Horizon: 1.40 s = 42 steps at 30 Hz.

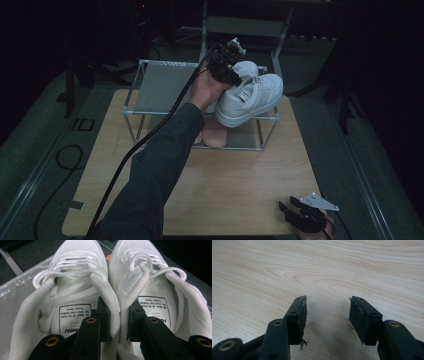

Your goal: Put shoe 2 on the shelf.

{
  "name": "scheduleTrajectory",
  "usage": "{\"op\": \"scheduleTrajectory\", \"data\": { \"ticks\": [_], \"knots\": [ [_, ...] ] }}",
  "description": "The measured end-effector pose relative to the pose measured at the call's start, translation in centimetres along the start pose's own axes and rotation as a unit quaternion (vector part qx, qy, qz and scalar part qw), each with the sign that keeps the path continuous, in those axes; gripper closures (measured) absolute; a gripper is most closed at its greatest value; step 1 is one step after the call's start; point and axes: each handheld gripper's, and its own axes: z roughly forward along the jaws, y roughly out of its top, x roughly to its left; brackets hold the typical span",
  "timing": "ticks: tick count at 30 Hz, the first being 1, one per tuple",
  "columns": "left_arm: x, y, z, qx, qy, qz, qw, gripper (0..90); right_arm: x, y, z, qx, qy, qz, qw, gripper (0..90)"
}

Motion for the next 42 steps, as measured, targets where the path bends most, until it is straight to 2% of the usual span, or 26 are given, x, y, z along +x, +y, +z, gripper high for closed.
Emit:
{"op": "scheduleTrajectory", "data": {
  "ticks": [13, 19, 26, 42],
  "knots": [
    [0.9, -0.1, 0.1, 0.004, 0.020, -0.020, 0.9996, 76.1, -0.1, 0.0, 0.0, -0.002, -0.001, 0.001, 1.0000, 47.5],
    [0.9, -0.2, 0.4, 0.007, 0.037, -0.019, 0.9991, 76.1, -0.1, 0.0, 0.0, -0.001, 0.000, 0.001, 1.0000, 47.4],
    [1.3, -0.3, 0.5, 0.007, 0.036, -0.031, 0.9988, 76.0, -0.1, 0.0, 0.1, -0.001, 0.000, 0.001, 1.0000, 47.4],
    [1.6, -0.3, 0.7, 0.008, 0.057, -0.052, 0.9970, 76.1, -0.1, 0.0, 0.0, -0.002, 0.000, 0.001, 1.0000, 47.4]
  ]
}}
